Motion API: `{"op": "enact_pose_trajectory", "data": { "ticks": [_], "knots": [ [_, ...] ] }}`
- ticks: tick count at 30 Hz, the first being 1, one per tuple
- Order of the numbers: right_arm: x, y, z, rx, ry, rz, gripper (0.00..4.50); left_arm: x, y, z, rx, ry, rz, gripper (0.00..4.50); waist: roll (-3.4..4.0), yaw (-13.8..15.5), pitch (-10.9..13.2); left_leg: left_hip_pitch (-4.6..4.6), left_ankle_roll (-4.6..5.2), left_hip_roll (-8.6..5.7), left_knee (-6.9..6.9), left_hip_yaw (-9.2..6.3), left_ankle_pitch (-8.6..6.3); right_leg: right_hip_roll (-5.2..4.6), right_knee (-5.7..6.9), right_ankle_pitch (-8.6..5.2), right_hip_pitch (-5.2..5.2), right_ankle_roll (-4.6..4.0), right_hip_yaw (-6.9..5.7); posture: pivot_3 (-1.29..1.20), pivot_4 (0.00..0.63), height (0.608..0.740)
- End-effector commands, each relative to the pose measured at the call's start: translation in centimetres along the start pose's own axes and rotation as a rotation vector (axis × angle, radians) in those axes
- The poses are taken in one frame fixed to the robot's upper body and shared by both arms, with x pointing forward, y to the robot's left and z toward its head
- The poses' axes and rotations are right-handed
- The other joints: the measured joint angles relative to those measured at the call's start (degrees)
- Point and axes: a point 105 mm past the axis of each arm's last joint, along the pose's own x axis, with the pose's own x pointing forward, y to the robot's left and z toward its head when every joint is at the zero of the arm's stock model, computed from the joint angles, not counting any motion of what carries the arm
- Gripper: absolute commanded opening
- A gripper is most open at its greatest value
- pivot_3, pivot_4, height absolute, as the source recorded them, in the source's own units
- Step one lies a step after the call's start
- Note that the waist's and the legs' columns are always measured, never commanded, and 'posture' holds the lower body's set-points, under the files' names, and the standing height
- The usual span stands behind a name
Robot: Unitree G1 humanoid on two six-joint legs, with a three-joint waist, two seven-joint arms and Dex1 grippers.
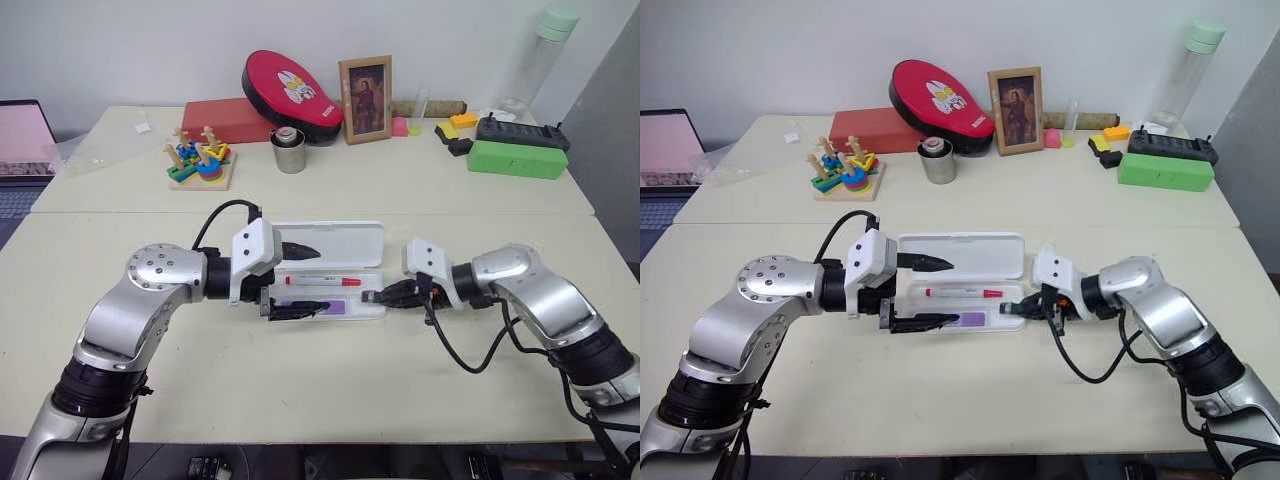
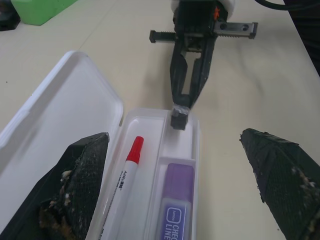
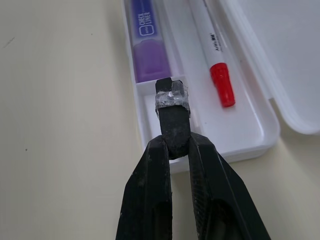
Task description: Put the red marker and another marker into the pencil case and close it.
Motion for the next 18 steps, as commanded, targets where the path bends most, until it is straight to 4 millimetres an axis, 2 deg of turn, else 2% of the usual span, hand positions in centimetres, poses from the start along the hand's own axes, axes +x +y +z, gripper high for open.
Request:
{"op": "enact_pose_trajectory", "data": {
  "ticks": [1, 13, 15, 18],
  "knots": [
    [0.1, 0.0, 0.8, -0.048, -0.007, -0.002, 0.18, -0.2, -0.1, 1.0, 0.036, -0.027, 0.007, 4.50, 0.00, 0.00, 0.00, 0.00, 0.00, 0.00, 0.00, 0.00, 0.00, 0.00, 0.00, 0.00, 0.00, 0.00, 0.00, 0.00, 0.150, 0.740],
    [1.1, -0.3, 1.5, -0.046, -0.020, -0.010, 0.18, 0.2, -0.3, 1.0, 0.036, -0.031, 0.010, 4.50, 0.00, 0.09, 0.00, 0.00, 0.00, 0.00, 0.00, 0.00, 0.00, 0.00, 0.01, 0.00, 0.00, 0.00, 0.00, 0.00, 0.150, 0.740],
    [1.1, -0.3, 1.5, -0.045, -0.023, -0.005, 0.86, 0.2, -0.3, 1.0, 0.035, -0.031, 0.010, 4.50, 0.00, 0.11, 0.00, 0.00, 0.00, 0.00, 0.00, 0.00, 0.00, 0.00, 0.01, 0.00, 0.00, 0.00, 0.00, 0.00, 0.150, 0.740],
    [0.9, -0.2, 1.8, -0.043, -0.037, 0.002, 1.58, 0.3, -0.4, 1.0, 0.033, -0.033, 0.011, 4.50, 0.00, 0.13, 0.00, 0.00, 0.00, 0.00, 0.00, 0.00, 0.00, 0.00, 0.00, 0.00, 0.00, 0.00, 0.00, 0.00, 0.150, 0.740]
  ]
}}
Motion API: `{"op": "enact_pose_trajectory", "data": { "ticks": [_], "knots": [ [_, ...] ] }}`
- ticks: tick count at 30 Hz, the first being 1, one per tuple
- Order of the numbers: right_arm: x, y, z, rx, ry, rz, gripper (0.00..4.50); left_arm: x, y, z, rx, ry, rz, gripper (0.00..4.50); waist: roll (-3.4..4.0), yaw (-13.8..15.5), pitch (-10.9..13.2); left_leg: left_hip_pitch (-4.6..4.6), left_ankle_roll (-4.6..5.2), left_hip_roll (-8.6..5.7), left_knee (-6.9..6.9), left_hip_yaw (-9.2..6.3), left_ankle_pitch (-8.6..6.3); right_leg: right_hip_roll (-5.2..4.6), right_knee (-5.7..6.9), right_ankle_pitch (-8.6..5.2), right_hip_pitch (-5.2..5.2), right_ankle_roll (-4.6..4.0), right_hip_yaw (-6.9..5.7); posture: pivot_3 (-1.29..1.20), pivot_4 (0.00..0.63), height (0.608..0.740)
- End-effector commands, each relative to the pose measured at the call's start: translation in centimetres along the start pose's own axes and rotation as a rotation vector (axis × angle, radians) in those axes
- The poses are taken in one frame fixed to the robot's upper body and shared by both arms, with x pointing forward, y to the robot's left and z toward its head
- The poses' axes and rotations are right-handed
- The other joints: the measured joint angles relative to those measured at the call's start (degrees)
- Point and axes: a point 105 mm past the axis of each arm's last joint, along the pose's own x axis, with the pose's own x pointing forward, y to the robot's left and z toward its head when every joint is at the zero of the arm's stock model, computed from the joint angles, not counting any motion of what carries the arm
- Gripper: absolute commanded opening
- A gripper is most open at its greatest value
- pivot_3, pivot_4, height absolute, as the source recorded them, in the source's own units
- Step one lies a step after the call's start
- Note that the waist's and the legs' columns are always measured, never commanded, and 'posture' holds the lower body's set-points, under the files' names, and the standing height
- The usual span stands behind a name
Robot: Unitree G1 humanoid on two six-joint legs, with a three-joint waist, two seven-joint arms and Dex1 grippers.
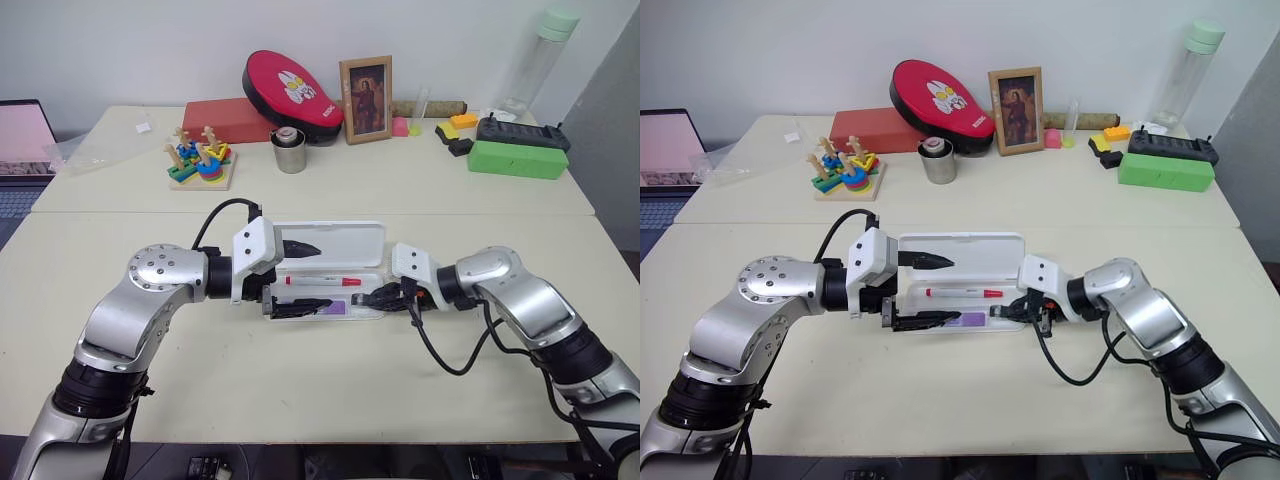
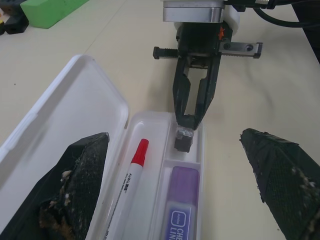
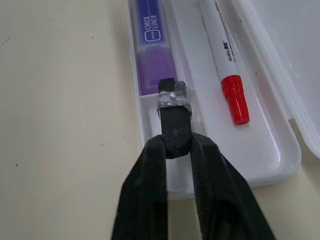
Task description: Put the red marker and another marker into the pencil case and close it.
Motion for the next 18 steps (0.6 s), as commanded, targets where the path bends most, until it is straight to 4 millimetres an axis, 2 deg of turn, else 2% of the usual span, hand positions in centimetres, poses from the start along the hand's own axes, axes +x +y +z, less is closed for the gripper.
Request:
{"op": "enact_pose_trajectory", "data": {
  "ticks": [1, 7, 13, 15, 18],
  "knots": [
    [-0.6, -0.1, 1.3, -0.022, -0.042, 0.001, 1.86, 0.1, -0.4, 0.9, 0.027, -0.027, -0.003, 4.50, 0.00, 0.00, 0.00, 0.00, 0.00, 0.00, 0.00, 0.00, 0.00, 0.00, 0.00, 0.00, 0.00, 0.00, 0.00, 0.00, 0.150, 0.740],
    [-1.1, -0.1, 2.0, -0.017, -0.067, 0.019, 3.10, 0.0, -0.1, 1.0, 0.016, -0.039, 0.032, 4.50, 0.00, 0.02, 0.00, 0.00, 0.00, 0.00, 0.00, 0.00, 0.00, 0.00, 0.00, 0.00, 0.00, 0.00, 0.00, 0.00, 0.150, 0.740],
    [-1.1, -0.7, 1.7, -0.026, -0.055, 0.004, 4.47, 0.1, 0.1, 1.3, 0.008, -0.054, 0.067, 4.50, 0.00, 0.05, 0.00, 0.00, 0.00, 0.00, 0.00, 0.00, 0.00, 0.00, 0.00, 0.00, 0.00, 0.00, 0.00, 0.00, 0.150, 0.740],
    [-1.6, -0.6, 2.5, -0.033, -0.088, 0.019, 4.47, -0.1, 0.2, 1.4, 0.003, -0.059, 0.091, 4.50, 0.00, 0.05, 0.00, 0.00, 0.00, 0.00, 0.00, 0.00, 0.00, 0.00, 0.00, 0.00, 0.00, 0.00, 0.00, 0.00, 0.150, 0.740],
    [-3.1, -0.8, 4.9, -0.045, -0.184, 0.036, 4.47, -0.8, 0.8, 1.7, -0.010, -0.072, 0.162, 4.50, 0.01, -0.04, 0.00, 0.00, 0.00, 0.00, 0.00, 0.00, 0.00, 0.00, 0.00, 0.00, -0.01, 0.00, 0.01, 0.00, 0.150, 0.740]
  ]
}}
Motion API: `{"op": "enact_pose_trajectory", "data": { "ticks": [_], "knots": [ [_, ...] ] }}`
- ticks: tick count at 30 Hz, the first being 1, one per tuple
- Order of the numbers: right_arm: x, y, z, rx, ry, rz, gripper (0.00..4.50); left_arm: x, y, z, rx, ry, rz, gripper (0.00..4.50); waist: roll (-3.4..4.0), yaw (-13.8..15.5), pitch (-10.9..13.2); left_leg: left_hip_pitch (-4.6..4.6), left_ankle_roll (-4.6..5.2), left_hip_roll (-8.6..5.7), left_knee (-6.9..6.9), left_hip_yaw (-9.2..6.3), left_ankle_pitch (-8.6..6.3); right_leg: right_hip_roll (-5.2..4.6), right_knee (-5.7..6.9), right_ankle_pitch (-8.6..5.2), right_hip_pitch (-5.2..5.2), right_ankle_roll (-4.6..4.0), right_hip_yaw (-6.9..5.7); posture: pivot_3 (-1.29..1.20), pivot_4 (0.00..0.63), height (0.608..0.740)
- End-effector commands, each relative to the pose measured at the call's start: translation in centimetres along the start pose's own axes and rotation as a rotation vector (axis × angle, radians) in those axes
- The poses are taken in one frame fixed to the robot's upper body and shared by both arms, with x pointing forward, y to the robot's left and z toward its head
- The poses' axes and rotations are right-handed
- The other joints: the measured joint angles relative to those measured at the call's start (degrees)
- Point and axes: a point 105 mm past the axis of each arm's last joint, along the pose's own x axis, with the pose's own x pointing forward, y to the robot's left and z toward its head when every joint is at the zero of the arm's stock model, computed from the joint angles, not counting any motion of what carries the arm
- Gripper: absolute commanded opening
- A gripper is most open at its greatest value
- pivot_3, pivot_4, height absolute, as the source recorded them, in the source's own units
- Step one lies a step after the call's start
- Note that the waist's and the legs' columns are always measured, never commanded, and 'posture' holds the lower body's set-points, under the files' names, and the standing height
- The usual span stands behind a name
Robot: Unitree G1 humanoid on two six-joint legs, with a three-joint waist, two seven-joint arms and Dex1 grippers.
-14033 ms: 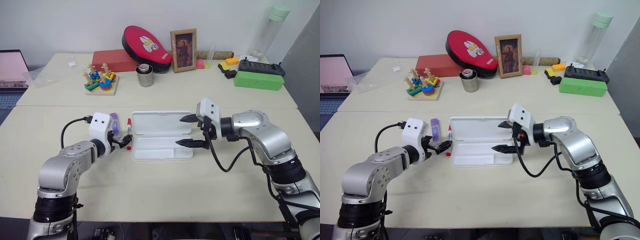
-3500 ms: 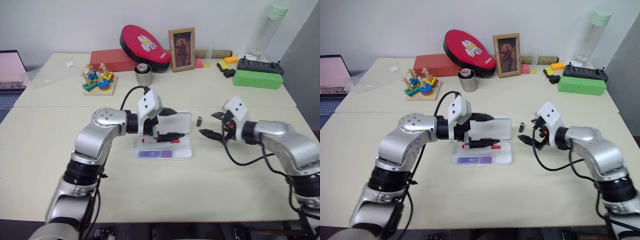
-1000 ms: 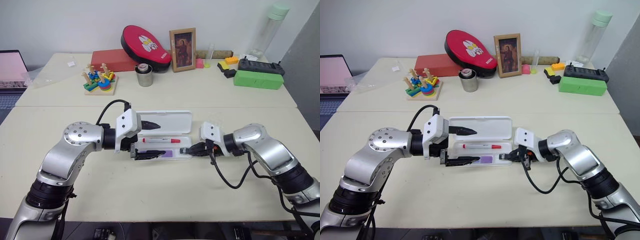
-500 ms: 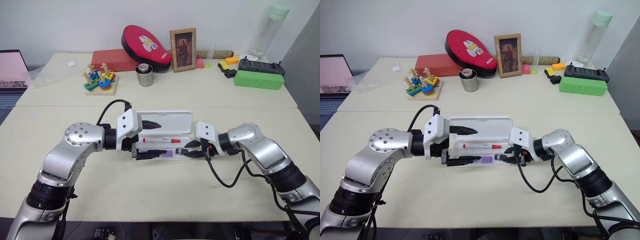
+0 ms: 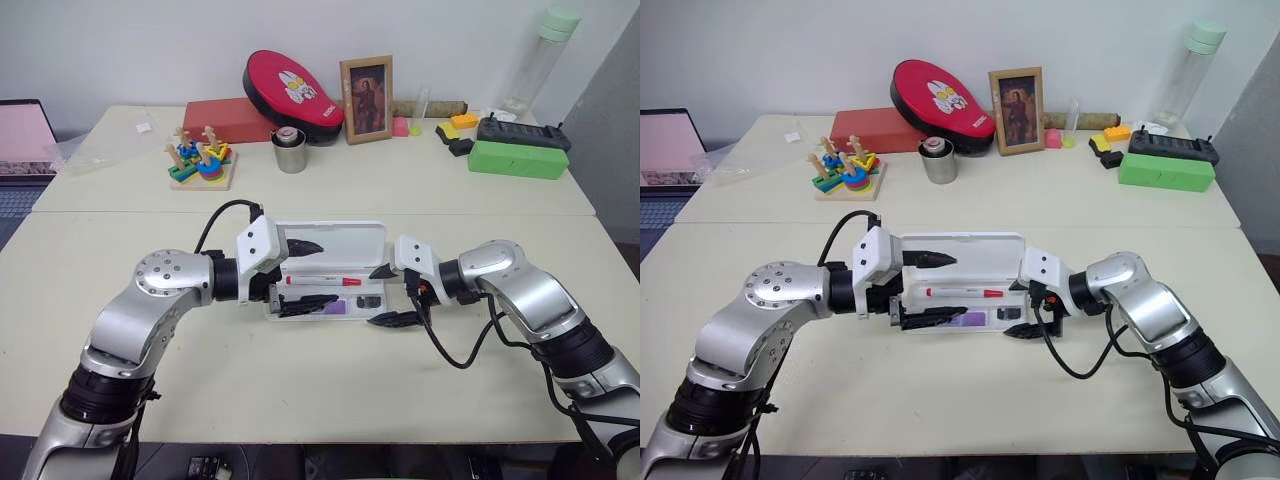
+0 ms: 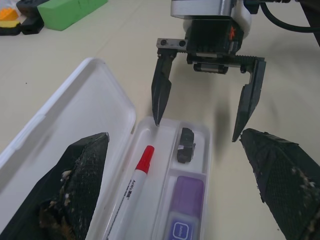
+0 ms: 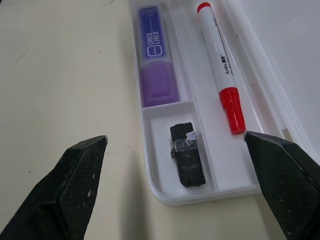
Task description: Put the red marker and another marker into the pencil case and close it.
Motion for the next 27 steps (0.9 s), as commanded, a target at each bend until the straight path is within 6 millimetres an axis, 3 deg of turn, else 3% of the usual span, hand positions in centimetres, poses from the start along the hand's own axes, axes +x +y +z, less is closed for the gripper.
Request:
{"op": "enact_pose_trajectory", "data": {
  "ticks": [1, 5, 7, 11, 15, 22, 27],
  "knots": [
    [-2.4, -0.7, 4.8, -0.080, -0.153, -0.003, 4.47, -1.3, 1.2, 1.6, 0.015, -0.052, 0.122, 4.50, 0.00, -0.07, 0.00, 0.00, 0.00, 0.00, 0.00, 0.00, 0.00, 0.00, 0.00, 0.00, 0.00, 0.00, 0.00, 0.00, 0.150, 0.740],
    [-3.5, -3.1, 8.1, -0.098, -0.254, -0.062, 3.99, -3.0, 2.6, 2.4, -0.058, -0.127, 0.277, 4.50, 0.00, -0.31, 0.00, 0.03, 0.00, 0.00, 0.01, -0.01, 0.00, 0.00, 0.04, 0.00, 0.02, 0.00, 0.00, 0.00, 0.150, 0.740],
    [-3.5, -4.8, 9.1, -0.107, -0.273, -0.125, 3.48, -4.0, 3.3, 2.5, -0.094, -0.161, 0.367, 4.50, -0.01, -0.34, -0.01, 0.03, 0.00, 0.00, 0.01, -0.02, 0.00, 0.00, 0.02, 0.00, 0.03, 0.00, 0.00, 0.00, 0.150, 0.740],
    [-2.5, -8.9, 10.4, -0.052, -0.264, -0.289, 2.59, -6.0, 4.5, 3.0, -0.135, -0.228, 0.549, 4.50, -0.01, -0.85, 0.00, 0.03, -0.03, 0.00, 0.00, -0.03, 0.02, 0.00, 0.02, 0.01, 0.01, -0.01, -0.03, 0.00, 0.150, 0.740],
    [-1.0, -11.2, 10.6, -0.019, -0.204, -0.380, 1.79, -7.4, 4.2, 2.7, -0.154, -0.231, 0.627, 4.50, -0.02, -1.47, -0.01, 0.02, -0.19, 0.00, -0.03, -0.04, 0.11, -0.01, 0.03, 0.01, -0.01, -0.02, -0.02, 0.00, 0.150, 0.740],
    [1.0, -11.8, 9.8, -0.058, -0.118, -0.355, 0.03, -8.2, 2.7, 2.4, -0.175, -0.203, 0.622, 4.50, -0.01, -1.39, -0.01, 0.00, -0.19, -0.01, -0.06, -0.04, 0.10, -0.01, 0.04, 0.01, -0.05, -0.03, -0.02, 0.00, 0.150, 0.740],
    [2.0, -10.8, 8.7, -0.104, -0.057, -0.271, 0.03, -7.9, 1.9, 2.5, -0.191, -0.197, 0.584, 4.50, -0.01, -1.48, -0.01, 0.01, -0.18, 0.00, -0.05, -0.04, 0.10, -0.01, 0.07, 0.01, -0.06, -0.03, -0.01, 0.00, 0.150, 0.740]
  ]
}}
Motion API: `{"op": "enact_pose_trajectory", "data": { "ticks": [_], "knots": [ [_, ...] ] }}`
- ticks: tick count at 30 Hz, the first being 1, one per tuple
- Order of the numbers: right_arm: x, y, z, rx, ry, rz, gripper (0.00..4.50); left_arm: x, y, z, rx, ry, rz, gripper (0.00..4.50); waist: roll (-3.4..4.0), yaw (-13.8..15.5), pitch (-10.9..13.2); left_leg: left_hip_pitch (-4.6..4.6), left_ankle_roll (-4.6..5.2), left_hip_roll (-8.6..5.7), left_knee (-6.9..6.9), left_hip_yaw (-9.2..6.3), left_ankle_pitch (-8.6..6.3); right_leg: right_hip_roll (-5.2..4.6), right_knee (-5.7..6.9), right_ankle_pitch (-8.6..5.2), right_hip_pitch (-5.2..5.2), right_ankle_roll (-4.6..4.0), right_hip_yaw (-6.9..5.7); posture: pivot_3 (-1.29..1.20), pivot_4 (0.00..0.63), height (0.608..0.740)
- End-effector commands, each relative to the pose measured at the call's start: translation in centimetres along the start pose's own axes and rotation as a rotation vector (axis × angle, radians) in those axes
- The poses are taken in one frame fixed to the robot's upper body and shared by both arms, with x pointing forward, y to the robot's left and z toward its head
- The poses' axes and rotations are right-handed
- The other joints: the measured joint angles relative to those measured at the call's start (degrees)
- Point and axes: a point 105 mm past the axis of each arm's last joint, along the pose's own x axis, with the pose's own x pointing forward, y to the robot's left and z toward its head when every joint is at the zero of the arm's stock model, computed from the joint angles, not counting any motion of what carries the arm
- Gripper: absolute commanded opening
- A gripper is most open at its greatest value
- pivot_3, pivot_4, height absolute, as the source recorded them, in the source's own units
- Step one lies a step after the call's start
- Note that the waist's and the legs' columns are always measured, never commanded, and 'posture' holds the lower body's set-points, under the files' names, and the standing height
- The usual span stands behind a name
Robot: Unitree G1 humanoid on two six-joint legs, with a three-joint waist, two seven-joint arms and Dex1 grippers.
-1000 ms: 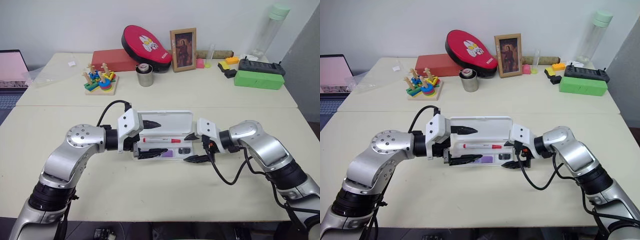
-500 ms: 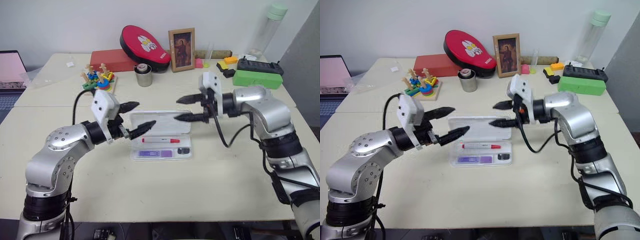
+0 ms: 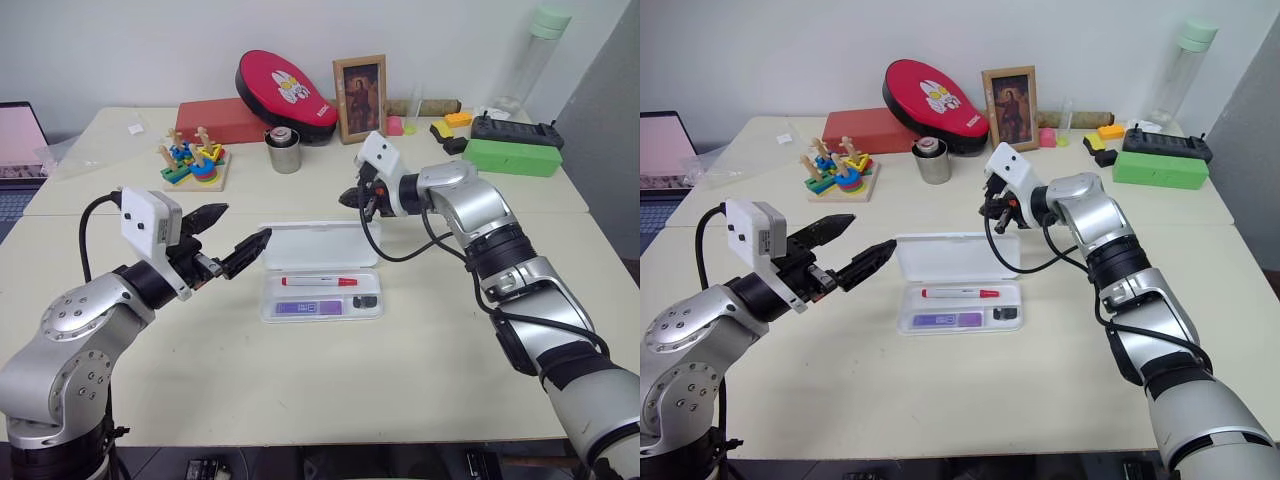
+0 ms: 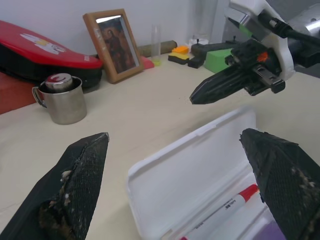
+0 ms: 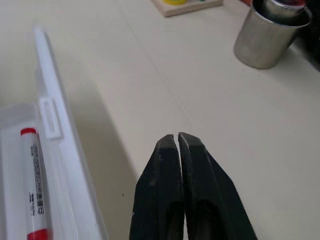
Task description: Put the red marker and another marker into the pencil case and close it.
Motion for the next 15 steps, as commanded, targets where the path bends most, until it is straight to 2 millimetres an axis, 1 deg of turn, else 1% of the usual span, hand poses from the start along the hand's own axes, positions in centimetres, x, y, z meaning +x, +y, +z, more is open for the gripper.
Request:
{"op": "enact_pose_trajectory", "data": {
  "ticks": [1, 3, 6, 12, 15],
  "knots": [
    [0.0, 0.9, 0.9, -0.087, -0.001, 0.070, 0.03, -0.4, -1.0, 1.0, 0.020, -0.022, -0.033, 4.50, 0.00, -0.04, 0.00, 0.00, 0.00, 0.00, 0.00, 0.00, 0.00, 0.00, 0.00, 0.00, 0.00, 0.00, 0.00, 0.00, 0.150, 0.740],
    [0.0, 1.4, 0.7, -0.095, 0.002, 0.103, 0.03, -0.5, -1.1, 0.9, 0.018, -0.016, -0.041, 4.50, 0.00, -0.04, 0.00, 0.00, 0.00, 0.00, 0.00, 0.00, 0.00, 0.00, 0.00, 0.00, 0.00, 0.00, 0.00, 0.00, 0.150, 0.740],
    [-0.4, 3.0, 0.4, -0.124, 0.003, 0.195, 0.03, -0.6, -1.3, 0.9, 0.010, -0.003, -0.058, 4.50, 0.00, -0.03, 0.00, -0.01, 0.00, 0.00, 0.00, 0.00, 0.00, 0.00, -0.01, 0.00, 0.00, 0.00, 0.00, 0.00, 0.150, 0.740],
    [-1.6, 5.8, 0.4, -0.181, -0.031, 0.307, 0.03, -1.0, -2.5, -0.3, -0.021, 0.071, -0.147, 4.50, 0.00, 0.00, 0.00, 0.00, 0.01, 0.00, 0.00, 0.00, -0.01, 0.00, 0.00, 0.00, 0.00, 0.00, 0.01, 0.00, 0.150, 0.740],
    [-2.2, 7.2, 0.0, -0.205, -0.036, 0.354, 0.03, -1.3, -3.1, -0.8, -0.034, 0.110, -0.200, 4.50, 0.00, 0.01, 0.00, 0.00, 0.03, 0.00, 0.00, 0.00, -0.02, 0.00, -0.01, 0.00, 0.00, 0.00, 0.01, 0.00, 0.150, 0.740]
  ]
}}
